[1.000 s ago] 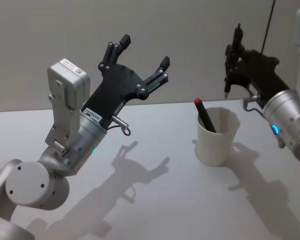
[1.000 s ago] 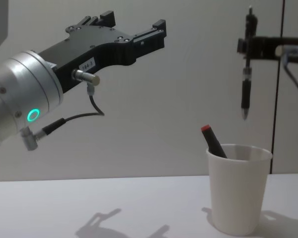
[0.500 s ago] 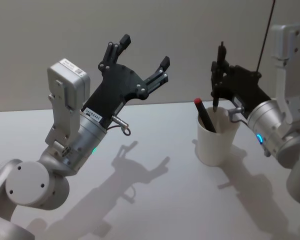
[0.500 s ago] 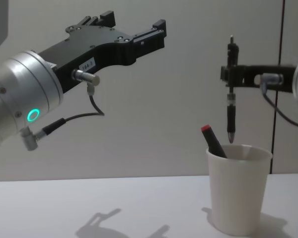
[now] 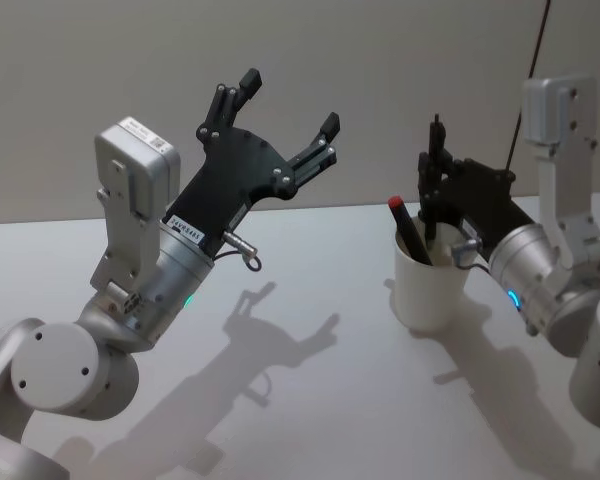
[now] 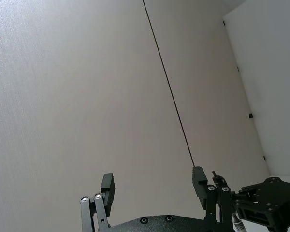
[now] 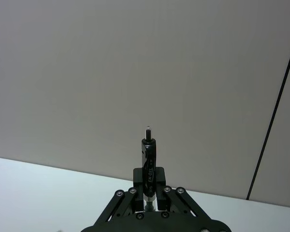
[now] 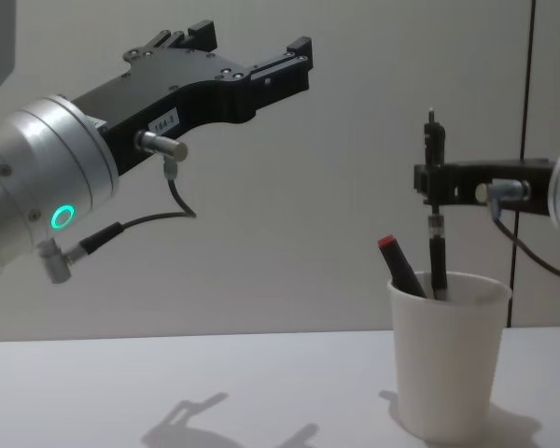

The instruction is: Place the pen into the pen holder.

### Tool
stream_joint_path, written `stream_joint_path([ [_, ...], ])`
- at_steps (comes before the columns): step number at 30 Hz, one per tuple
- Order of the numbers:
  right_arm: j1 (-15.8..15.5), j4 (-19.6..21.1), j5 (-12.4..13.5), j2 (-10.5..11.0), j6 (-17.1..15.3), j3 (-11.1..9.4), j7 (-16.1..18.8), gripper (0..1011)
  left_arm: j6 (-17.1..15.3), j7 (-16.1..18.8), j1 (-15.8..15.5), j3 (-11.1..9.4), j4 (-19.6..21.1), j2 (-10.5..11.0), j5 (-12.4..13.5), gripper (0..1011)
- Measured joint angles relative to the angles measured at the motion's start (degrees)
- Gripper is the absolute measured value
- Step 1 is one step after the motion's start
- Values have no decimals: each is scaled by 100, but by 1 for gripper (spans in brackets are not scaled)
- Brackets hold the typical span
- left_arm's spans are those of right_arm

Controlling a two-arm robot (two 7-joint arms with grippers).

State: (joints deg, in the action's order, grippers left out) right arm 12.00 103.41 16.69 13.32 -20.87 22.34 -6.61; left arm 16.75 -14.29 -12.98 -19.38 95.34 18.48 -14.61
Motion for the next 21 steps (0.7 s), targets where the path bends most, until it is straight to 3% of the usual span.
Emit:
stream_joint_path([
  [15,-161,84,-2,46,-73,-21,-61,134,0,0,0,0,0,0,0,1000],
  [21,-185,95,-2,53,-83,-25,-69,301,0,0,0,0,0,0,0,1001],
])
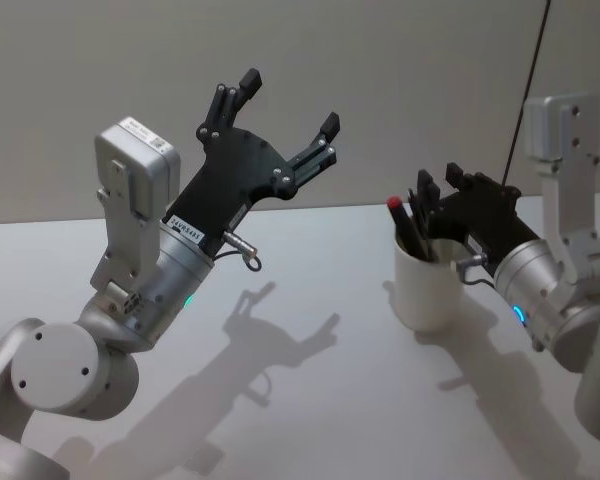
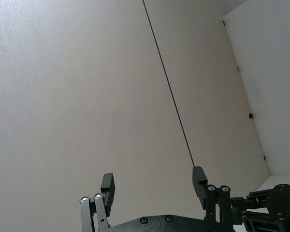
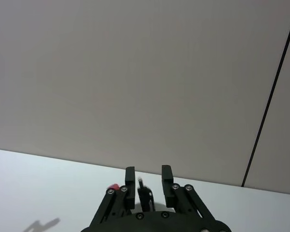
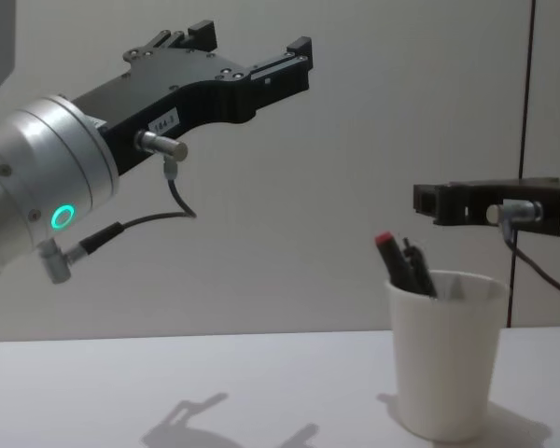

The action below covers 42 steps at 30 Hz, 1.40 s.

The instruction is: Place the pen into the pen holder.

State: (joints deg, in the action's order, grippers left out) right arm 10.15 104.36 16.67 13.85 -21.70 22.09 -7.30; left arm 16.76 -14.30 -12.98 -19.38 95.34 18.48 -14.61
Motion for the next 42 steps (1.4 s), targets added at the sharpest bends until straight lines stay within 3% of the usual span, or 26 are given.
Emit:
stream_joint_path([
  [10,-25,12,3,4,-9,-6,-7,641,0,0,0,0,0,0,0,1001],
  [22,-38,240,68,78,71,-124,-28,969,0,0,0,0,0,0,0,1000],
  [42,-420,1021,541,616,504,-811,-796,1001,-1,0,0,0,0,0,0,1000],
])
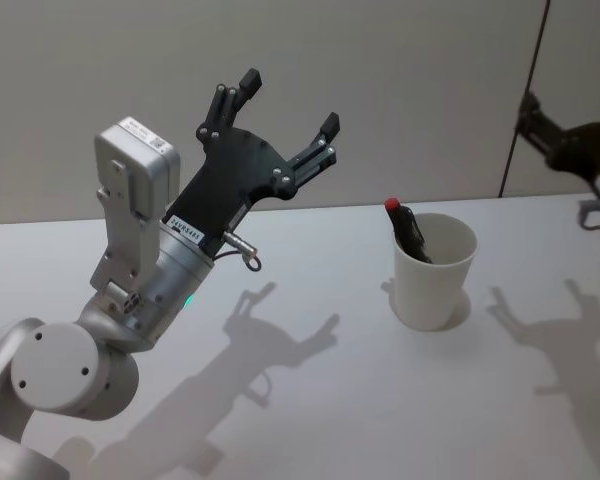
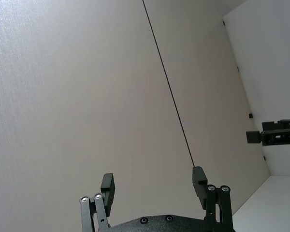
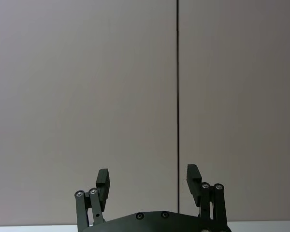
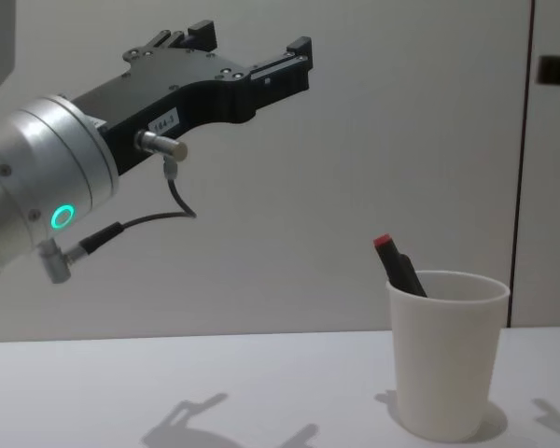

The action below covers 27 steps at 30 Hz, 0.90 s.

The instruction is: Place the pen into the pen holder.

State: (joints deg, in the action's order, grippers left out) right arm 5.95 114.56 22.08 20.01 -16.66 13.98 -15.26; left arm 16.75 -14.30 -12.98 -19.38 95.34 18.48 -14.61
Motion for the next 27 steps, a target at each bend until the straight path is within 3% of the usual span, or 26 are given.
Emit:
stream_joint_path([
  [11,-74,18,34,51,104,-71,-7,1001,-107,77,-1,-37,-8,21,18,1001],
  [20,-262,-402,-151,13,521,-78,581,1001,-611,475,-18,-231,-74,119,107,1001],
  [27,-424,-768,-312,-18,892,-90,1103,1001,-1202,932,-38,-456,-147,234,214,1000],
])
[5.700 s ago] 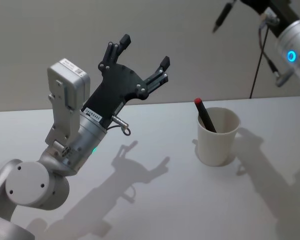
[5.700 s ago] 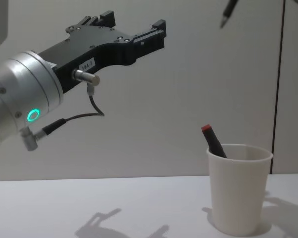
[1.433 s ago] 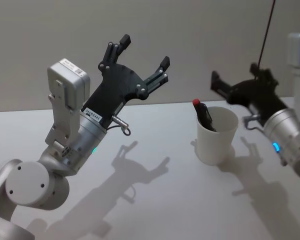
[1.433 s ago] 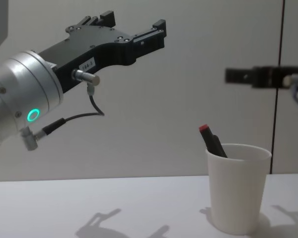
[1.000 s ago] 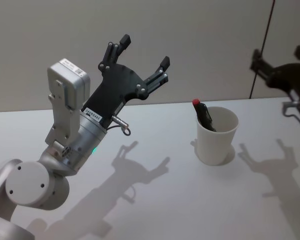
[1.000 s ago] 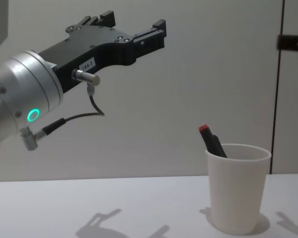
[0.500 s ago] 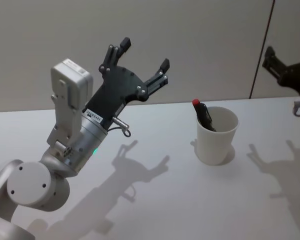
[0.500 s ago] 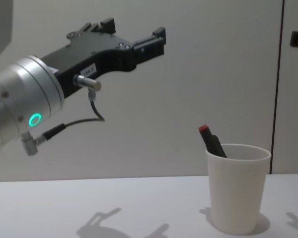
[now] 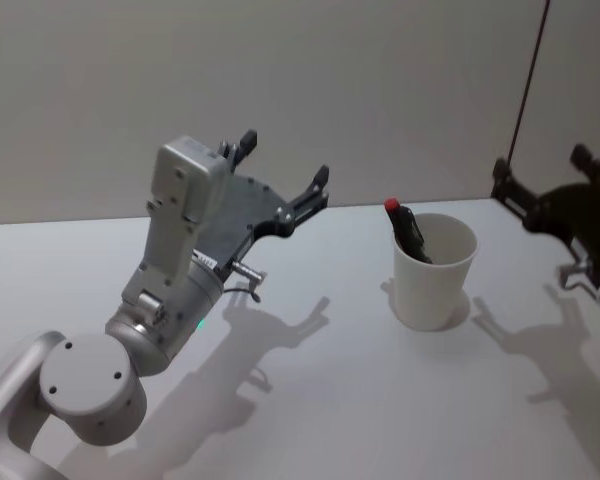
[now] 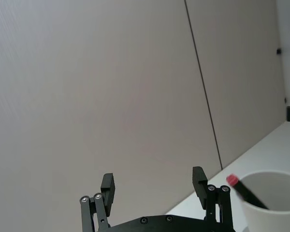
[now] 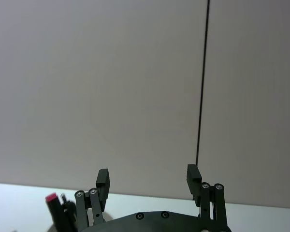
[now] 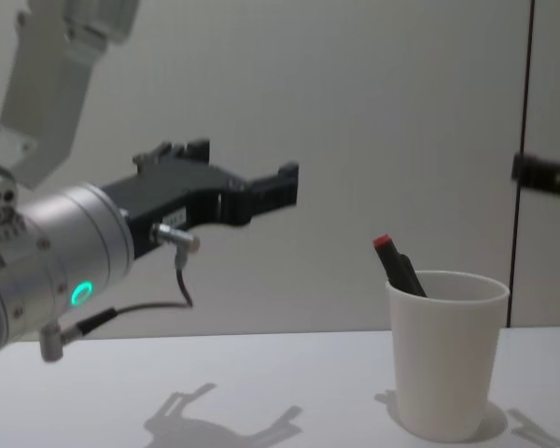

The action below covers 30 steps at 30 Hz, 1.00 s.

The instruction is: Place the pen into the pen holder.

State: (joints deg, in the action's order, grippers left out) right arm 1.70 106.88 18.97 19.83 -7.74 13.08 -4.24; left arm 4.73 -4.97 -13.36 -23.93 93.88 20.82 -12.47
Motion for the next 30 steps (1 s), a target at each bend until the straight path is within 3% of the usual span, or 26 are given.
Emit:
stream_joint_path([
  [6,-143,-318,-142,-26,324,-9,451,1001,-374,295,-15,-142,-46,74,69,1001],
  [13,-239,-530,-233,-45,543,-15,751,1001,-540,424,-21,-205,-68,106,99,1000],
  [30,-254,-566,-250,-50,579,-14,807,1001,-553,435,-23,-210,-71,107,100,1000],
])
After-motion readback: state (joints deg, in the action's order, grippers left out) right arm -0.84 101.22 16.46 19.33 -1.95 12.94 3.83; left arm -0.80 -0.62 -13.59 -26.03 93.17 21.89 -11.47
